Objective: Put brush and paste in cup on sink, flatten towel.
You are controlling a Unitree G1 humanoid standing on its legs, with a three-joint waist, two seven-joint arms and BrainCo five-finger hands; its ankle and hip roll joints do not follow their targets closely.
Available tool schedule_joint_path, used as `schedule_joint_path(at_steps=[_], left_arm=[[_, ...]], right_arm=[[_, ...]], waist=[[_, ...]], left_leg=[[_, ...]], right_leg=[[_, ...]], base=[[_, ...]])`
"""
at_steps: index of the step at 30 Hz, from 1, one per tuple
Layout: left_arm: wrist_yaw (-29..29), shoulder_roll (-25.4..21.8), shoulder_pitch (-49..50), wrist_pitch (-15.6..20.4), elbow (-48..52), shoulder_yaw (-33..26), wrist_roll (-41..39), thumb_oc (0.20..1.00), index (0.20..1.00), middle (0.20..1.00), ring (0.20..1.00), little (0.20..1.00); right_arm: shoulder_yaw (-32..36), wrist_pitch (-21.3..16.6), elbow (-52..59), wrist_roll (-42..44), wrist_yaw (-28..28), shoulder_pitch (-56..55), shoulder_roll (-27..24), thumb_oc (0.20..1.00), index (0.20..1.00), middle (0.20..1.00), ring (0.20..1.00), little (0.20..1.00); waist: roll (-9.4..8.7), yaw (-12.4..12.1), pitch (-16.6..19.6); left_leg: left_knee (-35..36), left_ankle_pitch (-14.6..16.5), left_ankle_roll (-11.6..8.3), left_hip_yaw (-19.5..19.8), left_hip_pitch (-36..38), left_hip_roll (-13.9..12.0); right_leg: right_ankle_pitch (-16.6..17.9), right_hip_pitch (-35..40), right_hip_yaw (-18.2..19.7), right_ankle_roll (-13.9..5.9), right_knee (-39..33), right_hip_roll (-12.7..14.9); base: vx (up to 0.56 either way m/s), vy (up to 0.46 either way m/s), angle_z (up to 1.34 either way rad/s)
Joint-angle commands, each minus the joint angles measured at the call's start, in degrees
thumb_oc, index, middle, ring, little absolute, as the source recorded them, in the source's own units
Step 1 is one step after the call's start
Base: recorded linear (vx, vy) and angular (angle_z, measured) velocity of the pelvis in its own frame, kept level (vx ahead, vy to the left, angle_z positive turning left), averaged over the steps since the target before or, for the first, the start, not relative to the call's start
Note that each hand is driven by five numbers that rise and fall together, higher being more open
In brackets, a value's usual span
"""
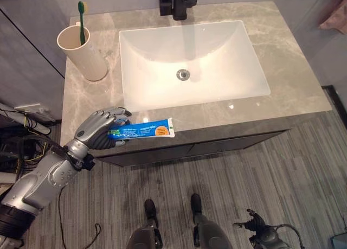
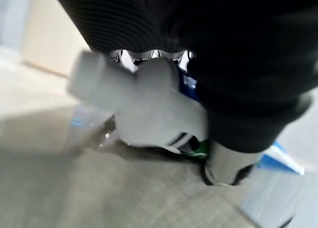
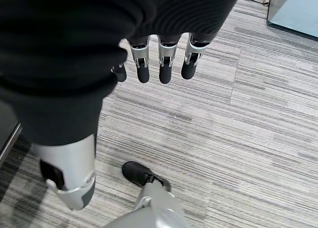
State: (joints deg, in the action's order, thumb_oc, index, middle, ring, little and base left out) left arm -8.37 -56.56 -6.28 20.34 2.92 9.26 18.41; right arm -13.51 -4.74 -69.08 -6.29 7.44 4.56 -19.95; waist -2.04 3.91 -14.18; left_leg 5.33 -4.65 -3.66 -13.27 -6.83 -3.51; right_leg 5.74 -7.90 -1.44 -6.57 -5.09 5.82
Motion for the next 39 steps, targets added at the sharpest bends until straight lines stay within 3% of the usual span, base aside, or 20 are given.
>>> schedule_joint_path(at_steps=[1, 2, 3, 4, 5, 6, 7, 8, 9, 12, 26, 33, 35, 36, 37, 39], left_arm=[[2.7, 2.8, 2.5, -1.9, -4.8, 2.2, -2.8, 0.200, 0.200, 0.200, 0.200, 0.200], [2.8, 4.3, 3.1, -2.7, -5.2, 1.6, -4.0, 0.200, 0.200, 0.200, 0.200, 0.200], [2.7, 5.1, 3.4, -3.0, -5.7, 1.1, -4.3, 0.485, 0.485, 0.485, 0.485, 0.485], [2.7, 5.1, 3.4, -3.0, -5.7, 1.1, -4.3, 0.485, 0.485, 0.485, 0.485, 0.485], [2.6, 6.2, 3.7, -3.4, -5.9, 0.4, -4.9, 0.699, 0.699, 0.699, 0.699, 0.699], [2.6, 6.7, 3.8, -3.7, -5.8, 0.2, -5.0, 0.777, 0.777, 0.777, 0.777, 0.777], [2.5, 7.2, 3.9, -3.7, -6.0, 0.0, -5.3, 0.777, 0.777, 0.777, 0.777, 0.777], [2.5, 7.9, 3.8, -3.8, -6.3, 0.1, -5.8, 0.614, 0.614, 0.614, 0.614, 0.614], [2.5, 8.0, 3.8, -3.9, -6.3, 0.0, -5.8, 0.576, 0.576, 0.576, 0.576, 0.576], [2.7, 8.6, 3.3, -4.2, -6.7, 0.4, -5.9, 0.200, 0.200, 0.200, 0.200, 0.200], [1.6, 9.2, 1.2, -3.3, -7.4, 2.1, -2.7, 0.200, 0.200, 0.200, 0.200, 0.200], [-1.4, 6.5, -2.5, -1.9, 0.5, -0.1, 1.0, 0.200, 0.200, 0.200, 0.200, 0.200], [-3.0, 4.9, -6.6, -1.5, 3.7, -1.5, 2.4, 0.200, 0.200, 0.200, 0.200, 0.200], [-3.0, 4.9, -6.6, -1.5, 3.6, -1.5, 2.4, 0.200, 0.200, 0.200, 0.200, 0.200], [-6.1, 4.0, -13.1, -1.5, 5.0, -1.6, 3.4, 0.200, 0.200, 0.200, 0.200, 0.200], [-9.3, 4.1, -18.2, -1.7, 5.9, -1.3, 4.5, 0.200, 0.200, 0.200, 0.200, 0.200]], right_arm=[[-0.5, 0.2, -0.5, 1.5, 0.7, -1.2, 0.6, 1.000, 1.000, 1.000, 1.000, 1.000], [-0.3, 0.3, -0.7, 1.4, 0.6, -1.4, 0.7, 1.000, 1.000, 1.000, 1.000, 1.000], [-0.3, 0.4, -0.6, 1.4, 0.5, -1.4, 0.8, 1.000, 1.000, 1.000, 1.000, 1.000], [-0.3, 0.4, -0.6, 1.4, 0.5, -1.4, 0.8, 1.000, 1.000, 1.000, 1.000, 1.000], [-0.2, 0.4, -0.4, 1.5, 0.3, -1.5, 1.0, 1.000, 1.000, 1.000, 1.000, 1.000], [-0.2, 0.5, -0.3, 1.5, 0.3, -1.6, 1.0, 1.000, 1.000, 1.000, 1.000, 1.000], [-0.1, 0.5, -0.2, 1.6, 0.4, -1.6, 0.9, 1.000, 1.000, 1.000, 1.000, 1.000], [-0.2, 0.5, -0.1, 1.6, 0.3, -1.5, 1.0, 1.000, 1.000, 1.000, 1.000, 1.000], [-0.2, 0.5, 0.0, 1.6, 0.3, -1.5, 1.0, 1.000, 1.000, 1.000, 1.000, 1.000], [-0.1, 0.5, 0.2, 1.7, 0.4, -1.4, 0.8, 1.000, 1.000, 1.000, 1.000, 1.000], [0.7, 0.2, 0.0, 3.1, 0.6, -1.4, 0.6, 1.000, 1.000, 1.000, 1.000, 1.000], [11.4, 0.2, -5.9, 13.9, 1.1, -4.4, -0.5, 1.000, 1.000, 1.000, 1.000, 1.000], [18.2, 0.7, -10.2, 22.3, -0.2, -4.5, -3.9, 1.000, 1.000, 1.000, 1.000, 1.000], [18.3, 0.7, -10.2, 22.3, -0.2, -4.4, -3.9, 1.000, 1.000, 1.000, 1.000, 1.000], [25.4, 0.8, -12.3, 30.1, 1.0, -2.8, -11.4, 1.000, 1.000, 1.000, 1.000, 1.000], [30.4, -0.5, -9.9, 34.5, 2.7, -1.2, -18.2, 1.000, 1.000, 1.000, 1.000, 1.000]], waist=[[-1.84, 0.8, 2.0], [-2.04, 0.8, 2.1], [-2.12, 0.8, 2.2], [-2.12, 0.8, 2.2], [-2.31, 0.7, 2.2], [-2.41, 0.7, 2.3], [-2.56, 0.7, 2.2], [-2.65, 0.6, 2.2], [-2.64, 0.6, 2.2], [-2.75, 0.6, 2.3], [-2.88, 0.6, 3.0], [-2.35, 0.9, 5.6], [-2.53, 1.2, 7.0], [-2.55, 1.1, 7.0], [-2.69, 1.9, 8.3], [-2.72, 2.5, 9.3]], left_leg=[[-3.4, 5.5, -1.44, -0.2, 4.6, -0.4], [-3.3, 5.3, -1.41, -0.1, 4.5, -0.5], [-3.1, 5.2, -1.39, -0.1, 4.4, -0.5], [-3.1, 5.2, -1.39, -0.1, 4.4, -0.5], [-2.8, 5.0, -1.40, 0.0, 4.3, -0.5], [-2.6, 4.9, -1.38, 0.0, 4.3, -0.5], [-2.6, 4.8, -1.39, 0.1, 4.1, -0.5], [-2.5, 4.7, -1.38, 0.2, 4.0, -0.5], [-2.4, 4.6, -1.38, 0.2, 4.0, -0.5], [-2.3, 4.4, -1.37, 0.4, 3.8, -0.5], [-1.9, 4.4, -1.53, 0.3, 4.9, -0.7], [-1.0, 5.4, -1.77, 1.3, 9.0, -1.1], [-0.8, 5.7, -1.83, 1.5, 10.6, -1.2], [-0.7, 5.7, -1.83, 1.5, 10.5, -1.2], [-0.7, 6.5, -1.98, 1.8, 11.7, -1.5], [-0.6, 6.7, -2.07, 1.6, 12.4, -1.5]], right_leg=[[9.2, -5.7, 1.3, -5.05, 0.1, 3.7], [9.3, -5.8, 1.2, -5.01, 0.1, 3.7], [9.3, -5.8, 1.1, -4.97, 0.1, 3.7], [9.3, -5.9, 1.1, -4.97, 0.1, 3.7], [9.2, -5.9, 0.9, -4.93, 0.1, 3.6], [9.2, -6.0, 0.9, -4.91, 0.1, 3.6], [9.2, -6.1, 0.8, -4.89, 0.1, 3.6], [9.2, -6.1, 0.7, -4.84, 0.1, 3.5], [9.2, -6.1, 0.7, -4.83, 0.1, 3.5], [9.2, -6.2, 0.6, -4.78, 0.1, 3.5], [8.7, -5.2, 0.6, -4.80, 0.1, 3.3], [7.0, -0.6, -0.7, -5.02, 0.1, 3.3], [6.6, 1.0, -1.5, -5.06, 0.1, 3.4], [6.6, 1.0, -1.5, -5.06, 0.1, 3.4], [5.9, 2.3, -2.0, -5.14, 0.1, 3.3], [5.7, 3.1, -2.1, -5.21, 0.1, 3.3]], base=[[0.00, 0.000, 0.00], [0.00, 0.000, 0.00], [0.00, 0.000, 0.00], [0.00, 0.000, 0.00], [0.00, 0.000, 0.00], [0.00, 0.000, 0.00], [0.00, 0.000, 0.00], [0.00, 0.000, 0.00], [0.00, 0.000, 0.00], [0.00, 0.000, 0.00], [0.00, 0.000, 0.00], [0.05, -0.014, 0.02], [0.05, -0.030, 0.07], [0.02, -0.027, 0.12], [0.04, -0.021, 0.12], [0.02, -0.009, 0.14]])
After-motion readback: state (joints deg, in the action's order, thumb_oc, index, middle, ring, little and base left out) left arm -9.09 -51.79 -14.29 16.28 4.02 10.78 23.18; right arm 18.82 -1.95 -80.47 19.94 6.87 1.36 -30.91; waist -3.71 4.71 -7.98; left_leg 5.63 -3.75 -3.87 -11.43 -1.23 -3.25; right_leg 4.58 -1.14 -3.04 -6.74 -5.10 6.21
